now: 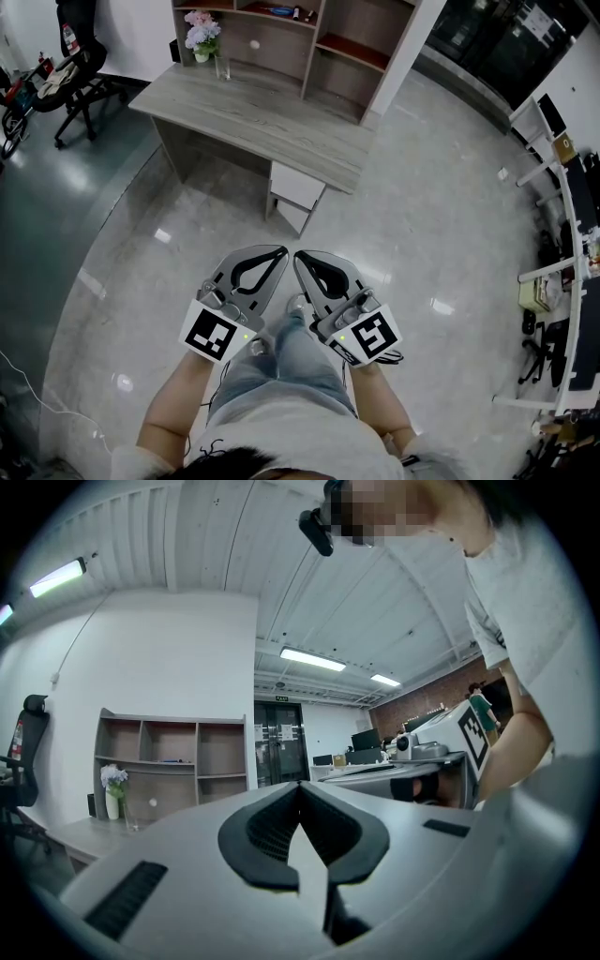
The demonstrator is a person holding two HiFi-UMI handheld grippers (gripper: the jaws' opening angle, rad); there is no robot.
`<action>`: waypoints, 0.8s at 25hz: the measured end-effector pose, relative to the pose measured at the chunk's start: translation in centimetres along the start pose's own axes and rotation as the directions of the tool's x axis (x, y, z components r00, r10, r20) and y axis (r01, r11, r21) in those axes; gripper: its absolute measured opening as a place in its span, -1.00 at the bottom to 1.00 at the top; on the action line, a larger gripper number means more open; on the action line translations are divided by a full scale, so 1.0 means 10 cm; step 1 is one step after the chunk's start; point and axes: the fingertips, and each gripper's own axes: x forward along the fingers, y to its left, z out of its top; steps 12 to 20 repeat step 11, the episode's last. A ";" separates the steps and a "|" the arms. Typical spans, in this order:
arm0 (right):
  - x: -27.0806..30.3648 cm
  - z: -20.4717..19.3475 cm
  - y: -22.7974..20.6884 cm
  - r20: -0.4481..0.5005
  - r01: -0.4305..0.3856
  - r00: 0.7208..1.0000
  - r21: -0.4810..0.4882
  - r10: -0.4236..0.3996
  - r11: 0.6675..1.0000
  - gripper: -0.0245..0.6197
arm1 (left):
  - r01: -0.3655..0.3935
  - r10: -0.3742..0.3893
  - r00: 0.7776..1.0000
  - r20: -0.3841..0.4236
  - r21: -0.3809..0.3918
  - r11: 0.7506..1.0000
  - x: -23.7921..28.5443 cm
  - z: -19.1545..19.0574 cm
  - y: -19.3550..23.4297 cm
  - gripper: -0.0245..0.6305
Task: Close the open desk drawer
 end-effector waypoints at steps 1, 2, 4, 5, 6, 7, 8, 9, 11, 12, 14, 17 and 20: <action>0.00 0.00 0.01 -0.001 -0.001 1.000 -0.002 0.001 1.000 -0.90 | -0.001 0.001 1.000 0.001 -0.001 1.000 -0.01 0.00 0.00 -0.90; 0.00 0.00 0.03 -0.002 -0.002 1.000 -0.004 0.002 1.000 -0.90 | -0.003 0.003 1.000 0.002 -0.003 1.000 -0.02 0.00 0.01 -0.90; 0.01 0.00 0.05 -0.005 -0.004 1.000 -0.008 0.004 1.000 -0.90 | -0.006 0.006 1.000 0.003 -0.009 1.000 -0.03 0.00 0.02 -0.90; 0.01 0.00 0.05 -0.006 -0.004 1.000 -0.009 0.003 1.000 -0.90 | -0.007 0.007 1.000 0.004 -0.011 1.000 -0.03 0.00 0.02 -0.90; 0.01 0.01 0.05 -0.006 -0.003 1.000 -0.010 0.003 1.000 -0.90 | -0.007 0.007 1.000 0.004 -0.014 1.000 -0.03 0.00 0.02 -0.90; 0.01 0.01 0.05 -0.006 -0.002 1.000 -0.011 0.002 1.000 -0.90 | -0.006 0.007 1.000 0.005 -0.015 1.000 -0.03 0.00 0.02 -0.90; 0.01 0.01 0.05 -0.006 -0.002 1.000 -0.012 0.002 1.000 -0.90 | -0.006 0.006 1.000 0.006 -0.015 1.000 -0.04 0.00 0.02 -0.90; 0.02 0.01 0.05 -0.007 -0.002 1.000 -0.014 0.002 1.000 -0.90 | -0.005 0.005 1.000 0.007 -0.014 1.000 -0.04 -0.01 0.02 -0.90; 0.02 0.00 0.06 -0.009 -0.002 1.000 -0.017 0.002 1.000 -0.90 | -0.003 0.003 1.000 0.007 -0.011 1.000 -0.05 -0.01 0.02 -0.90; 0.02 0.00 0.06 -0.009 -0.002 1.000 -0.017 0.002 1.000 -0.90 | -0.003 0.003 1.000 0.007 -0.011 1.000 -0.05 -0.01 0.02 -0.90; 0.02 0.00 0.06 -0.009 -0.002 1.000 -0.017 0.002 1.000 -0.90 | -0.003 0.003 1.000 0.007 -0.011 1.000 -0.05 -0.01 0.02 -0.90; 0.02 0.00 0.06 -0.009 -0.002 1.000 -0.017 0.002 1.000 -0.90 | -0.003 0.003 1.000 0.007 -0.011 1.000 -0.05 -0.01 0.02 -0.90; 0.02 0.00 0.06 -0.009 -0.002 1.000 -0.017 0.002 1.000 -0.90 | -0.003 0.003 1.000 0.007 -0.011 1.000 -0.05 -0.01 0.02 -0.90</action>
